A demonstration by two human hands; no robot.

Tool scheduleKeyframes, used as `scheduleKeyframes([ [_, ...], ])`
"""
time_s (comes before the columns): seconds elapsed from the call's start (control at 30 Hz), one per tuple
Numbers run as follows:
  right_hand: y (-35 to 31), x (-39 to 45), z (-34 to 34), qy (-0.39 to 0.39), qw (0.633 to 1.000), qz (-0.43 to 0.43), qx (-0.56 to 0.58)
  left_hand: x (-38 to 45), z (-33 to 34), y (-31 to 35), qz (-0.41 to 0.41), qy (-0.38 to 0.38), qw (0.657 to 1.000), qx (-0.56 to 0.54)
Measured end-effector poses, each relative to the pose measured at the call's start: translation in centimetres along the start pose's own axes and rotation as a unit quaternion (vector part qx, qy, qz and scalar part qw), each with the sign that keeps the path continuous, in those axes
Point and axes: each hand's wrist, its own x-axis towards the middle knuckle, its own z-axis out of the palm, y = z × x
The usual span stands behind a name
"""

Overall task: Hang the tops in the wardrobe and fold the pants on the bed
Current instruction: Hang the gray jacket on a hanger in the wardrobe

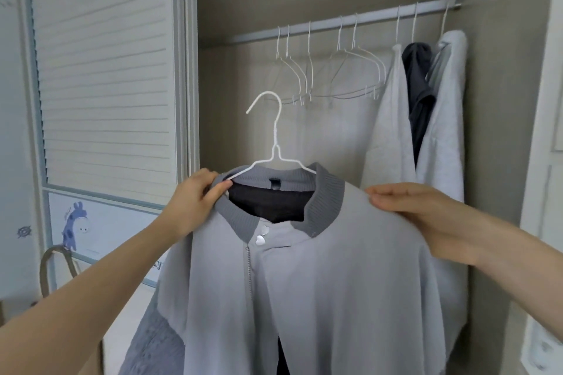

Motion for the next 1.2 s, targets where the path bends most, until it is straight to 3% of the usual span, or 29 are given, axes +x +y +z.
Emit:
scheduleKeyframes([
  [0.17, -1.9, -0.7, 1.8, 0.157, 0.985, -0.023, 0.066, 3.8, 3.1, 3.2, -0.018, -0.055, 0.996, 0.071],
  [0.33, -4.3, -0.3, 2.6, 0.262, 0.961, -0.062, 0.061, 5.5, 5.5, 9.1, -0.026, -0.169, 0.973, -0.156],
  [0.53, -6.9, 0.4, 0.9, 0.36, 0.928, -0.088, 0.02, 4.0, 7.3, 15.9, -0.012, -0.297, 0.914, -0.277],
  [0.7, -8.2, 1.8, -1.1, 0.43, 0.893, -0.13, -0.026, 3.0, 8.4, 18.5, 0.065, -0.313, 0.913, -0.255],
  [0.87, -8.3, 3.6, -2.2, 0.454, 0.877, -0.132, -0.083, 1.7, 9.8, 19.4, 0.076, -0.331, 0.895, -0.288],
  [1.0, -8.7, 5.5, -2.4, 0.479, 0.855, -0.14, -0.137, 0.7, 12.5, 20.5, 0.087, -0.297, 0.918, -0.249],
  [1.2, -9.4, 8.1, -2.2, 0.451, 0.866, -0.148, -0.155, 1.8, 14.6, 20.7, 0.09, -0.228, 0.949, -0.199],
])
